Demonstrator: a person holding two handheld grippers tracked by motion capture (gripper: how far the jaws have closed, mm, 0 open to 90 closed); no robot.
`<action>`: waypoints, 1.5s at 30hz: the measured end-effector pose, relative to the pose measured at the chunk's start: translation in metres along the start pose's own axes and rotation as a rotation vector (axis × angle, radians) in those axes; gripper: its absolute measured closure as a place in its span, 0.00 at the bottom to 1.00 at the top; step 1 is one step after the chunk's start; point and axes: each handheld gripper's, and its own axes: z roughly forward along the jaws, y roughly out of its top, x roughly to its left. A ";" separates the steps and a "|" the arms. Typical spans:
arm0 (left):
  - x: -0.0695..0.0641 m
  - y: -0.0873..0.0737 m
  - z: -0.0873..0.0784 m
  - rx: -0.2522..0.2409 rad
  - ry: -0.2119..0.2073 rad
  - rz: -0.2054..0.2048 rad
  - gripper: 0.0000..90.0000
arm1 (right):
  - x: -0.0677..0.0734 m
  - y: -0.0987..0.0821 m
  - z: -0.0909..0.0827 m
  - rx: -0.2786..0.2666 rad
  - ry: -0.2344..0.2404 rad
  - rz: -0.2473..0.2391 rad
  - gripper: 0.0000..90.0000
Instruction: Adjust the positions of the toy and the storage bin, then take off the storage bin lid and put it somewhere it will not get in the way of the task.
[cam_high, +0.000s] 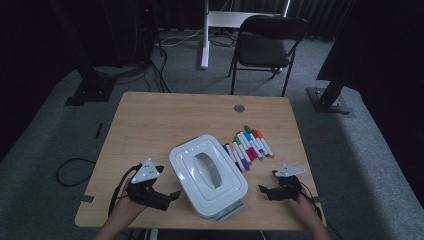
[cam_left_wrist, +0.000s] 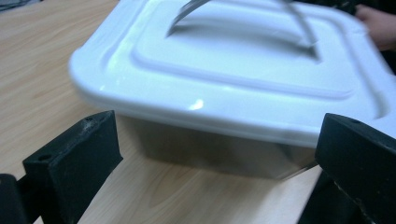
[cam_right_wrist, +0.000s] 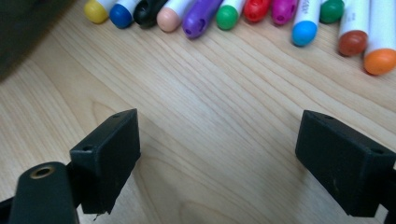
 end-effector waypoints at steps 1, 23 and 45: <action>-0.002 0.002 0.001 0.000 -0.009 0.006 0.01 | -0.001 0.000 0.000 0.000 -0.004 0.004 0.15; -0.039 0.048 0.059 0.069 -0.112 0.025 0.07 | -0.001 0.000 0.001 0.013 -0.035 0.020 0.14; -0.040 0.063 0.089 0.079 -0.112 0.033 0.37 | -0.001 0.000 0.001 0.012 -0.035 0.021 0.14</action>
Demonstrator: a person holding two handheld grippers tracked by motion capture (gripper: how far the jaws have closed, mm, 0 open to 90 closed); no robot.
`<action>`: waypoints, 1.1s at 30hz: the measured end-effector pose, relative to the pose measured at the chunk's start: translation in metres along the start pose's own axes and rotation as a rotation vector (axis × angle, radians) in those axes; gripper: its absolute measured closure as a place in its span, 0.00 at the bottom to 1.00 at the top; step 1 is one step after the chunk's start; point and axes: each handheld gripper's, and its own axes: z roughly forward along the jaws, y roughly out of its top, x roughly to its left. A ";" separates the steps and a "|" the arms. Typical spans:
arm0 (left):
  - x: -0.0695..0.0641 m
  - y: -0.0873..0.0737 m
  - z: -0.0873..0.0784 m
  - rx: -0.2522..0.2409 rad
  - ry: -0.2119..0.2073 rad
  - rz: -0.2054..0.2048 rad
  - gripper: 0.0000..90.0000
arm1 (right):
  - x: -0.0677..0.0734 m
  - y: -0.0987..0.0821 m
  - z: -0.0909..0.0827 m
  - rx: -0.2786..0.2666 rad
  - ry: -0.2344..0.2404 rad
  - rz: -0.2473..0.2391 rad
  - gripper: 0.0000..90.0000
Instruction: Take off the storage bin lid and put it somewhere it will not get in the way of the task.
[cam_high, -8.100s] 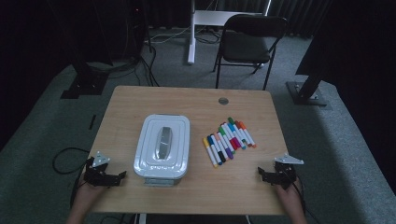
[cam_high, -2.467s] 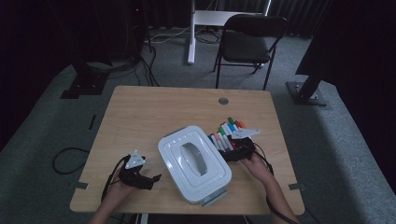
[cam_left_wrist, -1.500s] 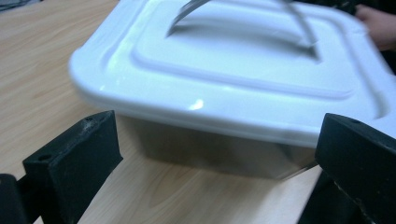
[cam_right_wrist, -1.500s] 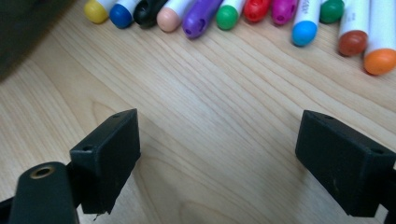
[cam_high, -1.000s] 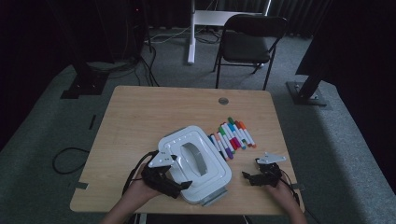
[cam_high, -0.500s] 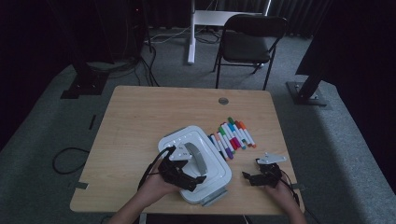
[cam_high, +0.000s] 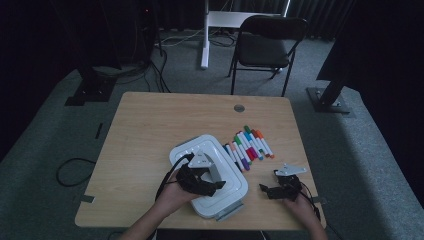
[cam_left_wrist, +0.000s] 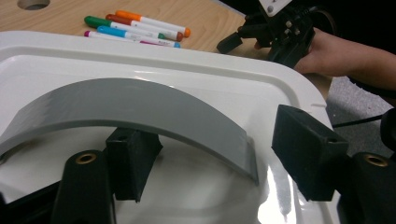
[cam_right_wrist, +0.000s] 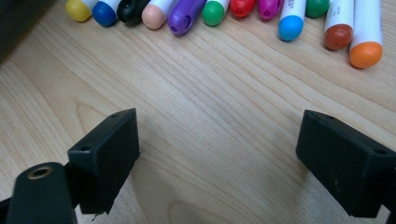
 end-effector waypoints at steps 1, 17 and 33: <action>0.000 -0.001 0.001 -0.004 0.001 0.002 0.40 | 0.000 0.000 0.000 0.000 0.000 0.000 0.14; 0.003 -0.002 0.005 -0.021 -0.059 -0.062 0.72 | 0.000 0.000 0.000 0.000 -0.001 0.000 0.15; -0.005 0.012 -0.025 -0.051 -0.246 -0.027 0.92 | 0.000 0.000 0.000 -0.003 -0.003 0.006 0.15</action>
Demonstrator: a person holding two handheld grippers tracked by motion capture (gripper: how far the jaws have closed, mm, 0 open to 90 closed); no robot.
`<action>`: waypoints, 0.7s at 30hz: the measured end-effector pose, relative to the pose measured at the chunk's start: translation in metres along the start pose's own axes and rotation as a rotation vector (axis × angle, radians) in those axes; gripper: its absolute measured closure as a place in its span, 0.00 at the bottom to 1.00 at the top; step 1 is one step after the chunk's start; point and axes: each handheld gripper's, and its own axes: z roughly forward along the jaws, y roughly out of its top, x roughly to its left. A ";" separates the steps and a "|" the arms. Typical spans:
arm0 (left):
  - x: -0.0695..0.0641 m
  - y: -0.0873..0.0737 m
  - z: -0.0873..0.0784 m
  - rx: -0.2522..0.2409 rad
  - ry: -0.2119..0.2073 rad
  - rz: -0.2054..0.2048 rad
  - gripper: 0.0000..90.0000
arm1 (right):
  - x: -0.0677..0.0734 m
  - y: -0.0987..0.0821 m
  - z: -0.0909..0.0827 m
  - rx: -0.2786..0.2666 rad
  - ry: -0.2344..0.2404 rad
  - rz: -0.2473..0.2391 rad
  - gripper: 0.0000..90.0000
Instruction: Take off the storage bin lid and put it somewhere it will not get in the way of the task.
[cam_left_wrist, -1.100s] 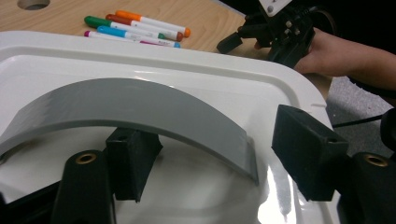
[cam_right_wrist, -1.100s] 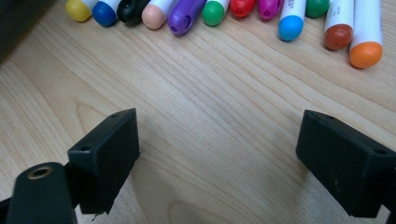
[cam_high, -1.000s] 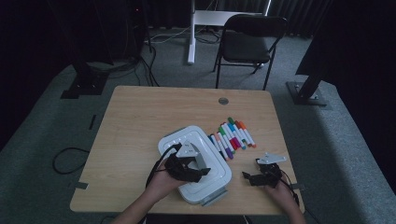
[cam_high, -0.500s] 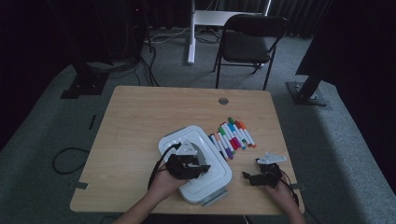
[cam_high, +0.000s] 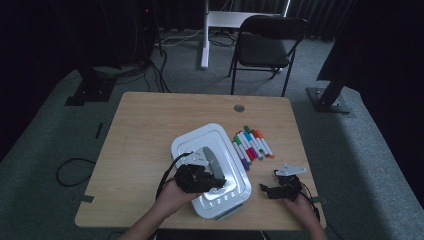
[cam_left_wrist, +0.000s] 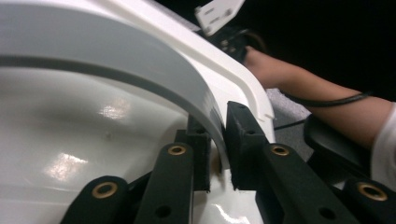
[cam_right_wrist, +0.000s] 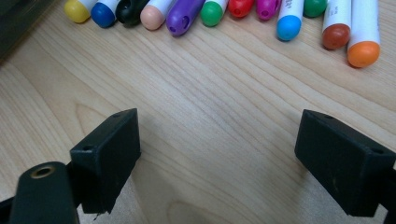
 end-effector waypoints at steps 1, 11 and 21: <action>-0.002 0.001 -0.003 -0.004 0.005 0.012 0.93 | 0.000 0.000 0.000 0.000 0.000 -0.001 0.15; -0.006 0.006 -0.032 -0.025 0.020 0.034 0.94 | 0.000 0.000 0.000 -0.001 0.000 -0.001 0.15; 0.004 -0.002 -0.060 -0.040 0.050 0.010 0.94 | 0.000 0.000 0.000 -0.001 0.000 -0.001 0.15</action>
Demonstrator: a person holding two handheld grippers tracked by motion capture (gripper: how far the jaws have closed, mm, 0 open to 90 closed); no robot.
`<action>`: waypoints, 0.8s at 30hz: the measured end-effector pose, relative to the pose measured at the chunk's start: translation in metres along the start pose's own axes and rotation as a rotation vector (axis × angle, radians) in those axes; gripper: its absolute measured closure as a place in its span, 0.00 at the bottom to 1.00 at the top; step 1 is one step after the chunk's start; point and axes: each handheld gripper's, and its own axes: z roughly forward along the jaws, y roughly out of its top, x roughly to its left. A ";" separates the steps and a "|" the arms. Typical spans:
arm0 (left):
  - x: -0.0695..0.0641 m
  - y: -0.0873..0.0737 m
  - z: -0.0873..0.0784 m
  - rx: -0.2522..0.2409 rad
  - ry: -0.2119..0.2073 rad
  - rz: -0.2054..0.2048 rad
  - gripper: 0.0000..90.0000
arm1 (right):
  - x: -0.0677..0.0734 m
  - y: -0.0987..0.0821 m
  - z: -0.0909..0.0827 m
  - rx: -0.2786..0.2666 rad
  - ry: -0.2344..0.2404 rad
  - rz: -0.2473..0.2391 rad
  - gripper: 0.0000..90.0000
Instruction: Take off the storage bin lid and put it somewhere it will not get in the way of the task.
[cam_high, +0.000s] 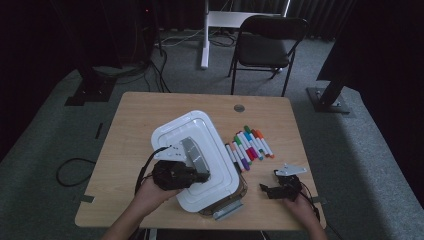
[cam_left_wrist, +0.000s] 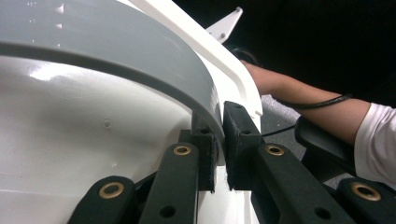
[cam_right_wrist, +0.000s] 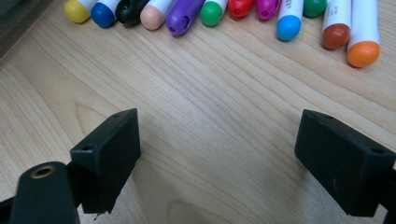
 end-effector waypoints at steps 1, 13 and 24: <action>0.001 -0.002 -0.003 0.002 0.009 -0.001 0.94 | 0.000 0.000 0.000 0.000 0.000 0.000 0.15; 0.011 -0.025 -0.029 0.060 0.069 -0.011 0.94 | 0.000 0.000 0.000 0.000 0.000 -0.001 0.15; 0.033 -0.066 -0.076 0.049 0.141 -0.074 0.94 | 0.000 0.000 0.000 0.001 -0.005 0.006 0.15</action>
